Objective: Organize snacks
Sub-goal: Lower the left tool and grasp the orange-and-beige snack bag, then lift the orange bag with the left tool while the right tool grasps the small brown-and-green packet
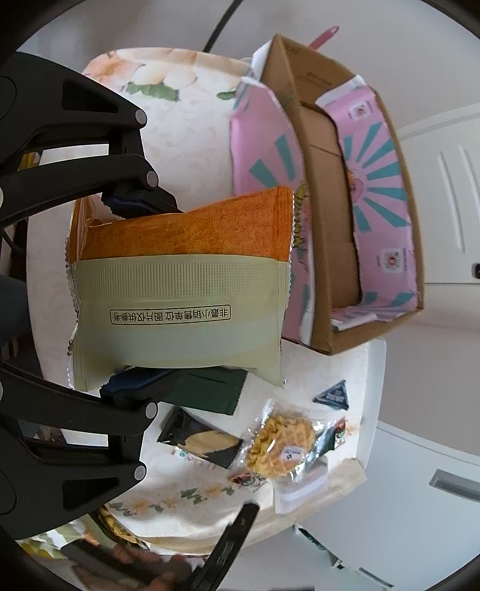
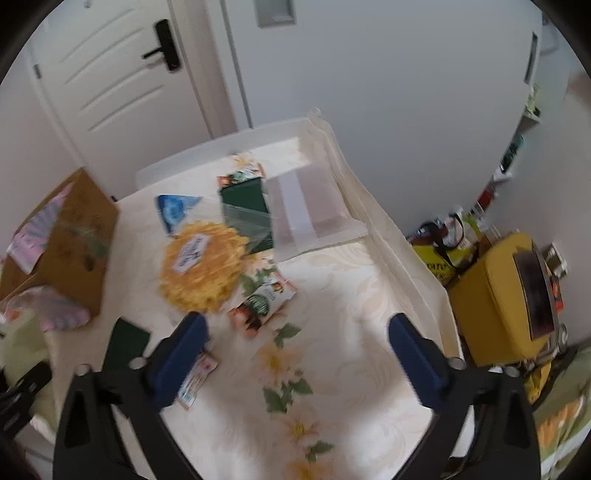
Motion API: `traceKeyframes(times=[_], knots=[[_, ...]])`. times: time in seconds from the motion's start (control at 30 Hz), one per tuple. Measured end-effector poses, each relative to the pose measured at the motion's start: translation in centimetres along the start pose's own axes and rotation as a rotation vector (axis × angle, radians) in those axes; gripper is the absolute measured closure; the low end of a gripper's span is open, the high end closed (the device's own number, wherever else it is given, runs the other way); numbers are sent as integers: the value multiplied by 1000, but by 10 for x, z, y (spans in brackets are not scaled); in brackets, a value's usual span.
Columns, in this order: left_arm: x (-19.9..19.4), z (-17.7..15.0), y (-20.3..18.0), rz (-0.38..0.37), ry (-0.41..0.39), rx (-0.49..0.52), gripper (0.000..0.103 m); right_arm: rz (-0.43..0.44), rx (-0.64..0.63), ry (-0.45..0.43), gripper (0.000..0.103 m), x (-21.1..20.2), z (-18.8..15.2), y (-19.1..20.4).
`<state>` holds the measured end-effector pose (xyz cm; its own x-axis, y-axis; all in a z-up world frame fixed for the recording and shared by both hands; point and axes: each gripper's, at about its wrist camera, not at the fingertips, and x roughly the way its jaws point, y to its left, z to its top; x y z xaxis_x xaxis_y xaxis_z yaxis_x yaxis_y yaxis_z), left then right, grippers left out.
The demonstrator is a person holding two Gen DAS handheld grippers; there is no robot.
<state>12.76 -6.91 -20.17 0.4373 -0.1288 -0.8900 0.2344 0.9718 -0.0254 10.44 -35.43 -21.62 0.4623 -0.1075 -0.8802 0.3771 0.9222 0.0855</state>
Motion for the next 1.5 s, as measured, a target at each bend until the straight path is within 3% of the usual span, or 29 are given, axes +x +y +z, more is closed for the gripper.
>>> traceKeyframes(times=[0.1, 0.2, 0.53, 0.63, 0.7, 0.83, 1.17, 1.5], knots=[[0, 6, -2, -5, -10, 5, 41, -7, 33, 49, 31, 22, 4, -1], [0, 9, -2, -16, -16, 13, 41, 1, 70, 85, 36, 39, 5, 0], [7, 12, -1, -41, -10, 43, 41, -28, 128, 86, 43, 56, 7, 13], [7, 11, 1, -46, -8, 43, 41, -48, 109, 75, 54, 58, 8, 19], [7, 11, 1, -46, -8, 44, 41, -66, 91, 68, 70, 58, 9, 25], [6, 11, 3, -44, -10, 45, 41, -104, 29, 50, 82, 57, 4, 32], [-2, 7, 2, -34, -31, 31, 41, -44, 23, 21, 84, 45, -2, 22], [-45, 20, -5, -1, -112, -37, 41, 53, -72, -39, 84, -13, 19, 25]])
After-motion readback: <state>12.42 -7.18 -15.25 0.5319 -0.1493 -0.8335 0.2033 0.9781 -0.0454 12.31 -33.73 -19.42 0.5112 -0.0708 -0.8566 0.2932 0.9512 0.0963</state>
